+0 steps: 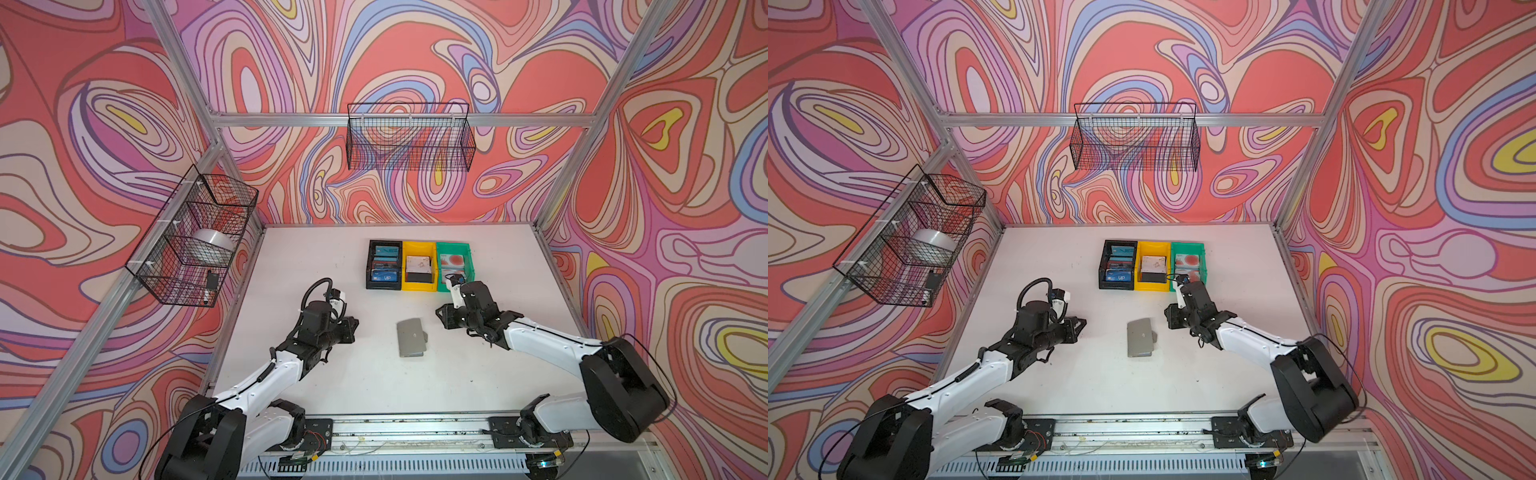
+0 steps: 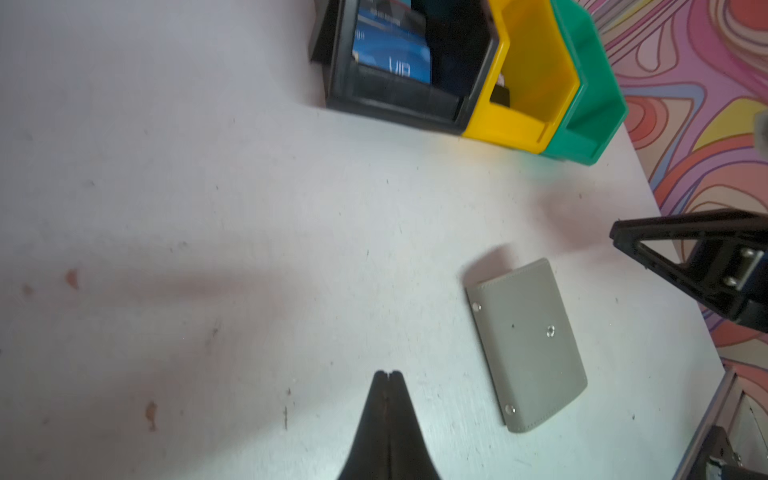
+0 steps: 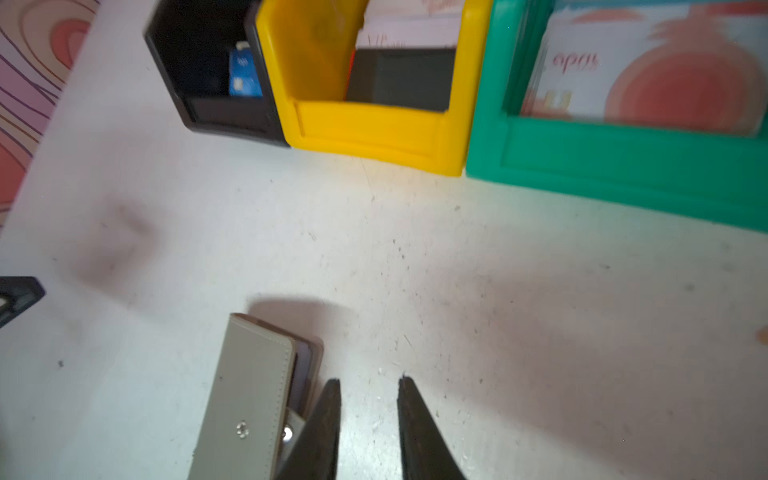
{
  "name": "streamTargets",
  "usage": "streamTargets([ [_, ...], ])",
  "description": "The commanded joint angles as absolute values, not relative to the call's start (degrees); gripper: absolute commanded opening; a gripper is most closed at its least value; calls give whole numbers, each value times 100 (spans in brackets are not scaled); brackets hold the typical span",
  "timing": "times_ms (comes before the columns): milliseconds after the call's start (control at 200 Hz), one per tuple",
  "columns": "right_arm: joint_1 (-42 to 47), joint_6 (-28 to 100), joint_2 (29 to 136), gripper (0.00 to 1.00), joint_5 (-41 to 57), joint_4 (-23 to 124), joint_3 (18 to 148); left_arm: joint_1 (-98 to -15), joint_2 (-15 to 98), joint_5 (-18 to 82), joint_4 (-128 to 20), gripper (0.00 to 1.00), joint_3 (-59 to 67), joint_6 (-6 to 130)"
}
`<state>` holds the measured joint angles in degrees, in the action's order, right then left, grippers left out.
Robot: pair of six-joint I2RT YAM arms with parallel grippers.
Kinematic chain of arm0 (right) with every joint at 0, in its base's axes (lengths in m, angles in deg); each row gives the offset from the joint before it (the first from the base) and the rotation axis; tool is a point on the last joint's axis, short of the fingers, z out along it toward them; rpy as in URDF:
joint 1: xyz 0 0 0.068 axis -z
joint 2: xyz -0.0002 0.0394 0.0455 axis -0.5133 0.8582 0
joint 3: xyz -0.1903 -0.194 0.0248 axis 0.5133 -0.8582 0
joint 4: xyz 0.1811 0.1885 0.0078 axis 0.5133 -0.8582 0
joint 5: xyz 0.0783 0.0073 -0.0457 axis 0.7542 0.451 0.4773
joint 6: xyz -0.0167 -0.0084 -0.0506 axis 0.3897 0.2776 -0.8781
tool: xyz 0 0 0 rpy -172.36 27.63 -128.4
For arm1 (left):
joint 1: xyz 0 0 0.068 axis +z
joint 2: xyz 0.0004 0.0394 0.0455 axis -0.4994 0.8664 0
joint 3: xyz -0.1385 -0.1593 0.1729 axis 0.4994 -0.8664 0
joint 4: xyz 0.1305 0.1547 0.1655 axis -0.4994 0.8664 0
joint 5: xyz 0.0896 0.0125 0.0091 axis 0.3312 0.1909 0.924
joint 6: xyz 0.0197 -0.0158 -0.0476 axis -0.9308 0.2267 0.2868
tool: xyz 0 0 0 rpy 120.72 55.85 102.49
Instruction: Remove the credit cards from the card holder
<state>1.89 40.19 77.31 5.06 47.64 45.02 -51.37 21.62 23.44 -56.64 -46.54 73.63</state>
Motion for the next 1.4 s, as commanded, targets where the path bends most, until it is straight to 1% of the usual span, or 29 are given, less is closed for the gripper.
streamTargets([
  [0,37,4236,8209,24,231,4966,4752,-5370,2123,2176,-5786,0,-4670,7675],
  [75,-34,4255,8603,21,262,4936,4958,-5481,2330,1983,-5904,0,-4706,7768],
  [125,-140,4216,8796,21,283,4918,5083,-5579,2471,1927,-5982,0,-4724,7799],
  [336,-446,4271,9148,19,286,5016,5289,-6003,3061,2206,-6364,0,-4621,7934],
  [516,-675,4297,9074,18,229,4932,5353,-6329,3744,2412,-6511,0,-4326,7859],
  [781,-1038,4280,8759,18,241,4547,5623,-6344,4241,2250,-7222,0,-4391,8130],
  [856,-1167,4243,8673,18,329,4524,5689,-6336,4151,2296,-7094,0,-4351,8085],
  [1042,-1383,4246,8807,17,1051,4671,5935,-6331,3462,2616,-5852,0,-4018,7726],
  [1082,-1421,4276,8929,17,1193,4692,6002,-6287,3311,2591,-5537,0,-3925,7705],
  [1162,-1496,4305,9228,17,1394,4696,6167,-6062,3021,2219,-5087,0,-3630,7730],
  [1217,-1565,4312,9443,17,1389,4642,6300,-5918,2803,2089,-4892,0,-3565,7794],
  [1392,-1675,4436,10122,17,1328,4624,6534,-5717,2228,2250,-4139,0,-3336,7627],
])
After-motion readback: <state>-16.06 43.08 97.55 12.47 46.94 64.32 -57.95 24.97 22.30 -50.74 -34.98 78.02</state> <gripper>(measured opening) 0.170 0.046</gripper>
